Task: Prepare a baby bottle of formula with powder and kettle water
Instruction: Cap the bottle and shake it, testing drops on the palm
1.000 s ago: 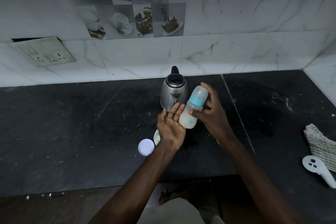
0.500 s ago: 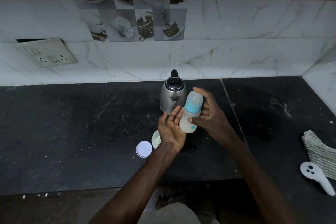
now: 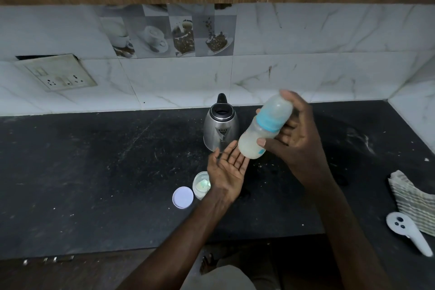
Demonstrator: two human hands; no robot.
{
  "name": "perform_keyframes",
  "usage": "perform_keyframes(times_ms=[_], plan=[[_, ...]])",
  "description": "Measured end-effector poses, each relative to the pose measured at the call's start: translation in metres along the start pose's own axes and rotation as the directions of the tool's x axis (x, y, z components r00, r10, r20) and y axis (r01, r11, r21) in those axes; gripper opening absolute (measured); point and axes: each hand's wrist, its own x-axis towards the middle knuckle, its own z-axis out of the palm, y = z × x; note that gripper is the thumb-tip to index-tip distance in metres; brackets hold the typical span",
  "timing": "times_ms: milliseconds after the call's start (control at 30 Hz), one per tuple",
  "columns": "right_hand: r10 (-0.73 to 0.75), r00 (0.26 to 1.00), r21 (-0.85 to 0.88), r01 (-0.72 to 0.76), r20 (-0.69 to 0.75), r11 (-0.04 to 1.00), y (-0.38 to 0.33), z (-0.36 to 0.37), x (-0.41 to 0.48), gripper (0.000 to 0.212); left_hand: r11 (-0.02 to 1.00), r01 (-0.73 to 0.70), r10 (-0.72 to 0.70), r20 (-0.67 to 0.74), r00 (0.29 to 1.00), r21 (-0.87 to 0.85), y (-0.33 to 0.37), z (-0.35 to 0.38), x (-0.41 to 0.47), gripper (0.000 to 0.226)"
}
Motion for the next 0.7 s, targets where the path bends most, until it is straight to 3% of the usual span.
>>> perform_keyframes(times_ms=[100, 167, 233, 300, 367, 467, 500, 600, 633, 700], plan=[[0.031, 0.967, 0.004, -0.031, -0.251, 1.0, 0.021, 0.027, -0.012, 0.098, 0.999, 0.014, -0.013, 0.016, 1.0, -0.029, -0.002, 0.001, 0.005, 0.048], [0.141, 0.985, -0.11, -0.151, -0.099, 0.982, 0.039, 0.042, -0.022, 0.097, 0.997, 0.038, -0.036, 0.039, 0.999, -0.064, -0.004, 0.002, 0.006, 0.047], [0.171, 0.982, -0.155, -0.181, -0.08, 0.971, 0.043, 0.041, -0.026, 0.095, 0.997, 0.036, -0.032, 0.045, 0.998, -0.073, -0.003, 0.003, 0.008, 0.047], [0.127, 0.938, -0.016, -0.139, -0.323, 0.99, 0.04, 0.041, -0.024, 0.095, 0.997, 0.019, -0.016, 0.046, 0.999, -0.07, 0.002, 0.002, 0.01, 0.05], [0.108, 0.89, 0.007, -0.117, -0.443, 0.993, 0.046, 0.051, -0.025, 0.095, 0.997, 0.027, -0.023, 0.055, 0.998, -0.078, 0.003, -0.004, 0.01, 0.05], [0.196, 0.948, -0.131, -0.234, -0.249, 0.964, 0.058, 0.063, -0.03, 0.095, 0.995, 0.066, -0.064, 0.03, 0.997, -0.069, 0.004, -0.008, 0.011, 0.051], [0.21, 0.937, -0.115, -0.249, -0.278, 0.962, 0.059, 0.06, -0.026, 0.093, 0.996, 0.053, -0.051, 0.026, 0.998, -0.067, 0.006, -0.009, 0.012, 0.052], [0.129, 0.828, 0.008, -0.149, -0.545, 0.989, 0.06, 0.054, -0.014, 0.092, 0.999, 0.02, -0.018, 0.043, 0.999, -0.044, 0.013, -0.01, 0.013, 0.055], [0.142, 0.823, 0.005, -0.167, -0.55, 0.986, 0.061, 0.058, -0.013, 0.091, 0.998, 0.027, -0.025, 0.039, 0.999, -0.054, 0.013, -0.014, 0.013, 0.056], [0.201, 0.908, -0.154, -0.272, -0.367, 0.95, 0.064, 0.07, -0.02, 0.093, 0.998, 0.052, -0.051, 0.013, 0.999, -0.046, 0.013, -0.017, 0.014, 0.057]])
